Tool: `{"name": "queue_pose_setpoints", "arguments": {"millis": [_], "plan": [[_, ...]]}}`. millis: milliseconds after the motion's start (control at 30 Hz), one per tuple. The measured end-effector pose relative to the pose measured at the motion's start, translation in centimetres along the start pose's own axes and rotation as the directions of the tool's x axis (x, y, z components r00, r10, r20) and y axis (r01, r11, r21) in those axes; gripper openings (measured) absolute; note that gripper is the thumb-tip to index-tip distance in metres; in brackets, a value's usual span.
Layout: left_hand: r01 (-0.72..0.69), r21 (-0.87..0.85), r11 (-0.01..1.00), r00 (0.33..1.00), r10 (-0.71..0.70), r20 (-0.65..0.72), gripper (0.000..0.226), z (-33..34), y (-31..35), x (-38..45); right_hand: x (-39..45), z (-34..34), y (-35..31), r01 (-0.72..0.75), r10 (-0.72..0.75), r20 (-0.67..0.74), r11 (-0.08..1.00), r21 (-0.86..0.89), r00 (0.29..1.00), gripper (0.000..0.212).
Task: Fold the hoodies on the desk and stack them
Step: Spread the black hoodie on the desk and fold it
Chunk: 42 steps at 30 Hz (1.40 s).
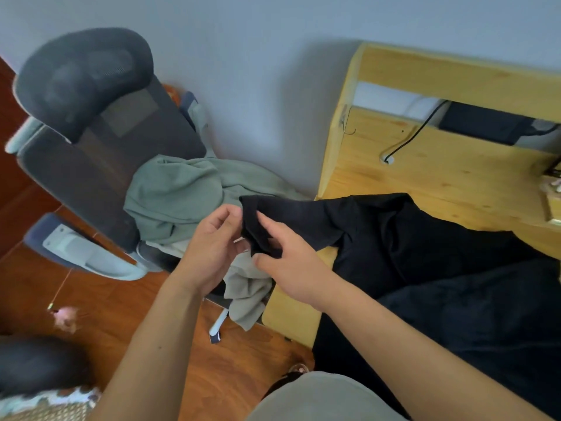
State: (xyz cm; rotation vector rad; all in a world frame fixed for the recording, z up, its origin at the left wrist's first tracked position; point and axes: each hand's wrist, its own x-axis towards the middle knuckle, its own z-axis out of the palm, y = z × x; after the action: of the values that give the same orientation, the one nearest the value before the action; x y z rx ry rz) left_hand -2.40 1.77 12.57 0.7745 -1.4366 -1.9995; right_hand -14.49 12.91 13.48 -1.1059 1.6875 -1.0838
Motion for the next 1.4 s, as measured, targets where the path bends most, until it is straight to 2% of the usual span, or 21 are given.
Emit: {"name": "queue_pose_setpoints", "arguments": {"millis": [100, 167, 267, 333, 400, 467, 533, 567, 600, 700, 800, 867, 933, 1000, 1067, 1100, 1167, 1233, 1300, 1333, 1400], "plan": [[0.007, 0.029, 1.0, 1.0, -0.007, 0.013, 0.018, 0.0, -0.2, 0.1, 0.1, 0.1, 0.2, 0.016, -0.018, -0.047, 0.999, -0.044, 0.999, 0.067], [0.008, 0.092, 0.996, 1.0, -0.007, -0.01, 0.003, -0.1, -0.4, 0.3, 0.3, 0.2, 0.2, 0.013, -0.017, -0.093, 0.999, -0.04, 0.996, 0.057], [0.022, 0.165, 0.986, 0.999, -0.017, -0.028, 0.013, 0.0, -0.3, 0.3, 0.5, 0.3, 0.3, -0.009, 0.006, -0.19, 1.0, -0.014, 0.982, 0.041], [0.042, 0.275, 0.96, 0.998, -0.026, -0.062, 0.01, 0.2, 0.0, 0.5, 0.6, 0.8, 0.5, 0.002, -0.017, -0.241, 0.998, -0.064, 0.97, 0.036], [0.051, 0.46, 0.887, 0.986, 0.027, -0.162, 0.006, -0.3, 0.4, 1.4, 0.6, 1.2, 0.4, 0.028, -0.075, -0.272, 0.985, -0.173, 0.959, 0.033], [0.037, 0.61, 0.792, 0.931, 0.194, -0.31, 0.013, -1.2, 1.5, 3.1, 0.5, 0.6, 0.1, 0.047, -0.094, -0.164, 0.961, -0.271, 0.982, 0.034], [0.026, 0.672, 0.74, 0.841, 0.348, -0.415, 0.015, -2.1, 4.0, 4.8, 0.4, -1.2, -0.2, 0.016, -0.01, 0.025, 0.962, -0.274, 1.0, 0.041], [0.029, 0.682, 0.731, 0.809, 0.384, -0.446, 0.013, -2.5, 5.5, 5.7, 0.6, -2.5, -0.3, -0.006, 0.022, 0.059, 0.967, -0.254, 0.998, 0.036], [0.032, 0.683, 0.73, 0.809, 0.382, -0.447, 0.013, -2.7, 7.0, 6.6, 1.0, -4.0, -0.5, -0.016, 0.02, 0.014, 0.968, -0.249, 1.0, 0.03], [-0.004, 0.638, 0.77, 0.921, 0.252, -0.298, 0.019, -1.4, 11.2, 9.0, 2.4, -8.2, -2.3, -0.015, -0.044, -0.242, 0.972, -0.236, 0.969, 0.042], [-0.045, 0.58, 0.813, 0.984, 0.136, -0.115, 0.021, 3.3, 14.6, 11.0, 4.2, -10.5, -5.9, 0.047, -0.092, -0.131, 0.95, -0.308, 0.987, 0.094], [-0.064, 0.369, 0.927, 0.998, 0.061, 0.019, 0.017, 7.9, 16.5, 12.0, 5.7, -10.9, -8.1, 0.128, -0.191, -0.156, 0.929, -0.346, 0.969, 0.11], [-0.089, 0.146, 0.985, 0.988, 0.069, 0.136, 0.008, 12.4, 17.4, 12.9, 7.0, -12.0, -9.4, 0.114, -0.272, -0.403, 0.921, -0.373, 0.874, 0.085], [-0.194, 0.094, 0.977, 0.975, 0.181, 0.131, 0.007, 15.9, 16.9, 13.7, 7.5, -14.6, -9.6, 0.03, -0.241, -0.669, 0.95, -0.311, 0.703, 0.05], [-0.326, 0.237, 0.915, 0.944, 0.329, 0.027, 0.015, 17.9, 13.8, 14.0, 7.0, -18.9, -8.2, 0.064, 0.009, -0.801, 0.996, 0.059, 0.598, 0.032], [-0.332, 0.331, 0.883, 0.936, 0.352, -0.003, 0.018, 18.3, 10.9, 13.7, 5.9, -20.9, -7.1, 0.127, 0.15, -0.809, 0.955, 0.267, 0.568, 0.027], [-0.205, 0.525, 0.826, 0.973, 0.23, 0.017, 0.027, 18.2, 2.8, 12.5, 2.0, -24.1, -4.1, 0.273, 0.315, -0.81, 0.829, 0.489, 0.495, 0.025], [-0.053, 0.731, 0.68, 0.996, -0.015, 0.085, 0.045, 17.5, -6.6, 11.1, -2.9, -26.0, 0.2, 0.421, 0.398, -0.809, 0.704, 0.572, 0.432, 0.033], [0.047, 0.876, 0.48, 0.968, -0.24, 0.079, 0.063, 17.1, -14.1, 9.8, -8.2, -26.6, 5.2, 0.527, 0.503, -0.791, 0.593, 0.609, 0.348, 0.036], [0.076, 0.914, 0.398, 0.953, -0.298, 0.05, 0.071, 16.9, -16.8, 9.2, -10.7, -26.6, 7.9, 0.554, 0.551, -0.773, 0.555, 0.621, 0.315, 0.036], [0.063, 0.959, 0.278, 0.955, -0.295, 0.023, 0.078, 16.4, -20.3, 8.5, -15.9, -26.1, 14.4, 0.561, 0.703, -0.678, 0.479, 0.675, 0.216, 0.035]]}}
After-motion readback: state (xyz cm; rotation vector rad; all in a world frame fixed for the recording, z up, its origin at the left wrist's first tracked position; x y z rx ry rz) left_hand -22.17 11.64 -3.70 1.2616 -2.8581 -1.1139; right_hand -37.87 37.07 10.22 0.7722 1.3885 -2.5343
